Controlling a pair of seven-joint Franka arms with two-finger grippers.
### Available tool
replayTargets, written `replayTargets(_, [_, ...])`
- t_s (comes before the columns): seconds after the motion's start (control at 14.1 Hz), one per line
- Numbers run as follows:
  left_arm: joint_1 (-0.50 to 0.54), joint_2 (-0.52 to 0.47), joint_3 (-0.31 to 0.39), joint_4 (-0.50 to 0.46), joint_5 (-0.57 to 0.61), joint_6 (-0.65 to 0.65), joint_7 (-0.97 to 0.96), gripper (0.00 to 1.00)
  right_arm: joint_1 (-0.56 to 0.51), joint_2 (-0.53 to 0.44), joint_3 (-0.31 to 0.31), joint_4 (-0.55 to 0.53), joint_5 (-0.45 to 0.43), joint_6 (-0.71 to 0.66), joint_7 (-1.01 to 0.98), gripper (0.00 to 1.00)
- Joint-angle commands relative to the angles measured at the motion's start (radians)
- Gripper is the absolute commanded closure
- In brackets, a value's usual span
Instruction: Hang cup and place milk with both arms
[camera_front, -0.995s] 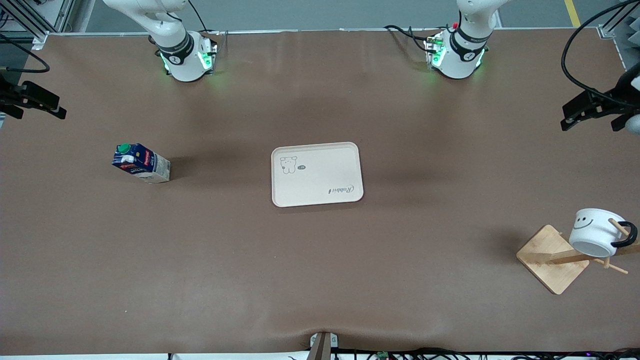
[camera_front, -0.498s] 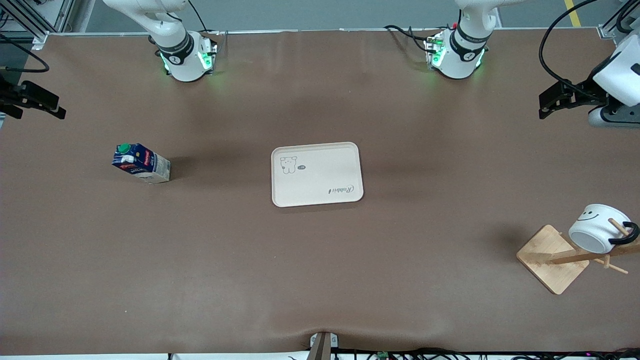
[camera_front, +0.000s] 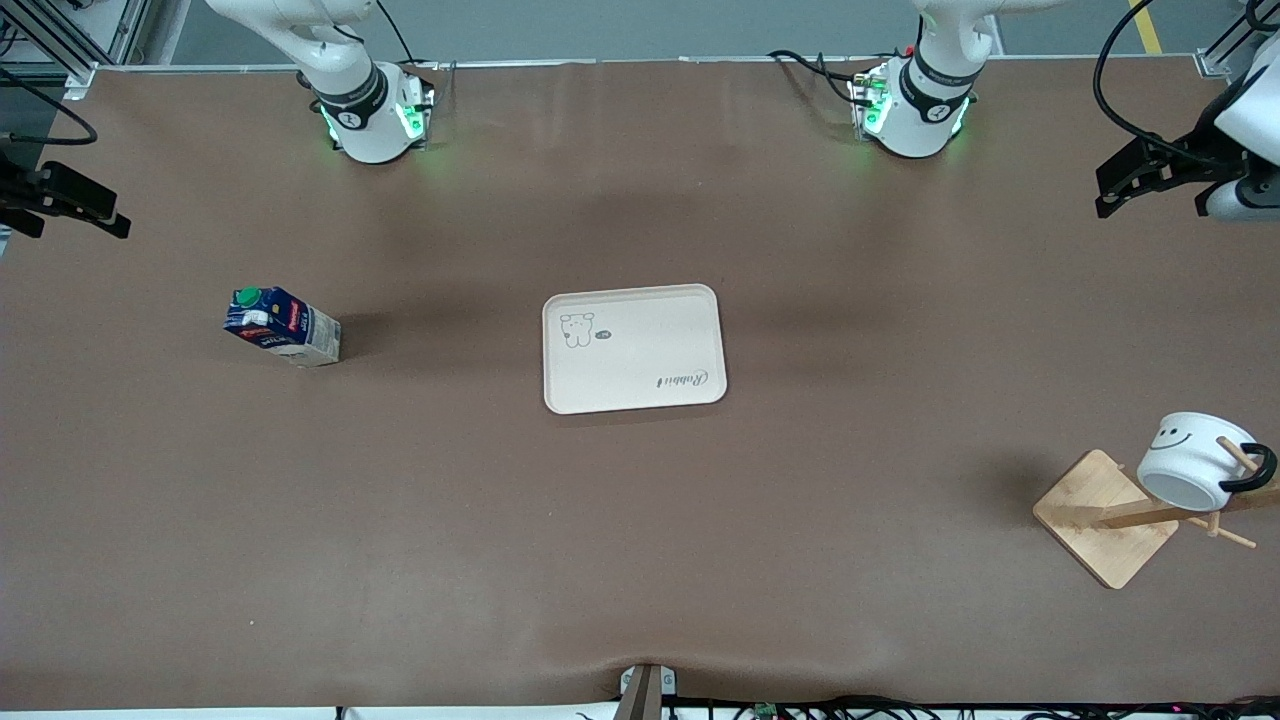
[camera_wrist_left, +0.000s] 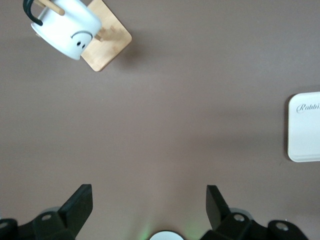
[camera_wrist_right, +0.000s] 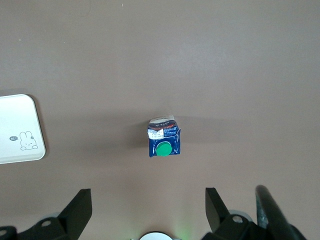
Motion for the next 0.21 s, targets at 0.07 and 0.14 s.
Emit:
replayTargets(0.07, [-0.015, 0.014, 0.015, 0.022, 0.007, 0.028, -0.008, 0.00, -0.002, 0.014, -0.001, 0.028, -0.016, -0.013, 0.017, 0.00])
replayTargets(0.14, [-0.013, 0.024, 0.015, 0.043, 0.007, 0.026, -0.010, 0.00, -0.002, 0.013, -0.001, 0.028, -0.016, -0.013, 0.017, 0.00])
